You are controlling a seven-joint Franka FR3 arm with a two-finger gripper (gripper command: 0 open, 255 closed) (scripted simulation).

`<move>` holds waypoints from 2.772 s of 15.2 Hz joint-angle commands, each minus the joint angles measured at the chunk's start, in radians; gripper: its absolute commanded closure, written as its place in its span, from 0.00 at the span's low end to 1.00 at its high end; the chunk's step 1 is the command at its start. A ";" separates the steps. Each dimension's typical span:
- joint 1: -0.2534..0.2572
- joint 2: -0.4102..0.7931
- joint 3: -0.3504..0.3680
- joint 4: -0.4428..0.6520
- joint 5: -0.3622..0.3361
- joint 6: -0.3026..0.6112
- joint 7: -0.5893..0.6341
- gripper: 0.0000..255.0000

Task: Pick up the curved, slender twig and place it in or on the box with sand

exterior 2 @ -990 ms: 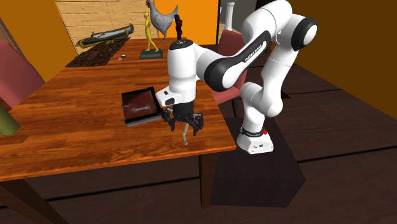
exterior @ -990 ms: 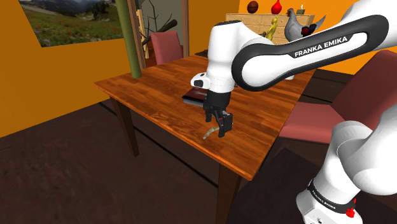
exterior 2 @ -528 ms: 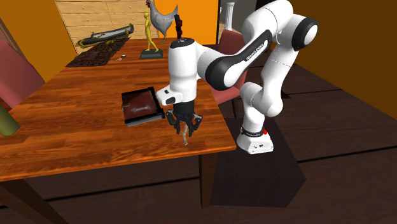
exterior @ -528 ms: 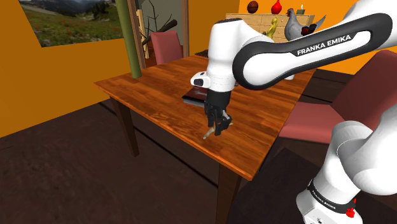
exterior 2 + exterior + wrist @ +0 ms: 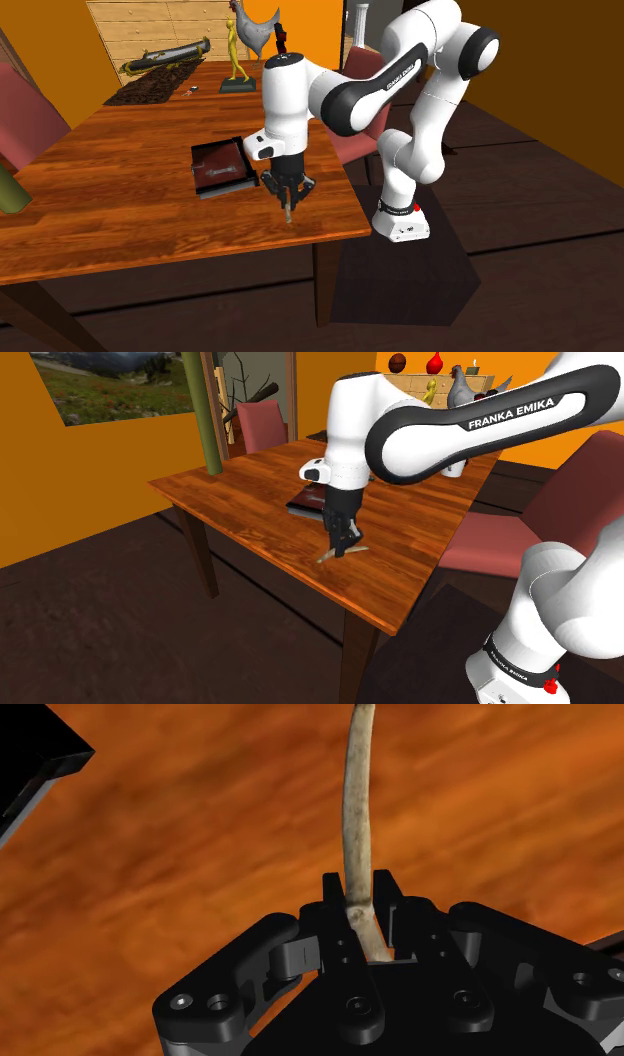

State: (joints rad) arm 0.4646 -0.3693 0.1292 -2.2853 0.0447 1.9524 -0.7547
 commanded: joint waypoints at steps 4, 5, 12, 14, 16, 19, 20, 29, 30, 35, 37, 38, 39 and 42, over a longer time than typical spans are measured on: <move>-0.001 -0.010 -0.003 0.057 -0.001 -0.068 -0.001 1.00; -0.001 -0.011 -0.004 0.069 -0.001 -0.081 -0.001 1.00; -0.003 -0.012 -0.006 0.163 -0.003 -0.175 -0.001 1.00; -0.003 -0.010 -0.007 0.191 -0.004 -0.202 0.000 1.00; -0.004 -0.008 -0.008 0.220 -0.005 -0.229 0.000 1.00; -0.004 -0.003 -0.008 0.261 -0.006 -0.265 0.000 1.00; -0.013 0.013 -0.023 0.274 -0.012 -0.263 -0.021 1.00; -0.087 0.189 -0.144 0.440 -0.045 -0.254 -0.206 1.00; -0.096 0.213 -0.156 0.465 -0.046 -0.255 -0.226 1.00; -0.139 0.344 -0.211 0.611 -0.041 -0.271 -0.325 1.00; -0.157 0.403 -0.230 0.681 -0.034 -0.282 -0.363 1.00; -0.167 0.434 -0.239 0.719 -0.030 -0.289 -0.382 1.00; -0.178 0.466 -0.247 0.759 -0.025 -0.298 -0.401 1.00; -0.204 0.544 -0.264 0.860 -0.012 -0.322 -0.443 1.00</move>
State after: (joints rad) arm 0.2672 0.1602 -0.1304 -1.4437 0.0305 1.6346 -1.1860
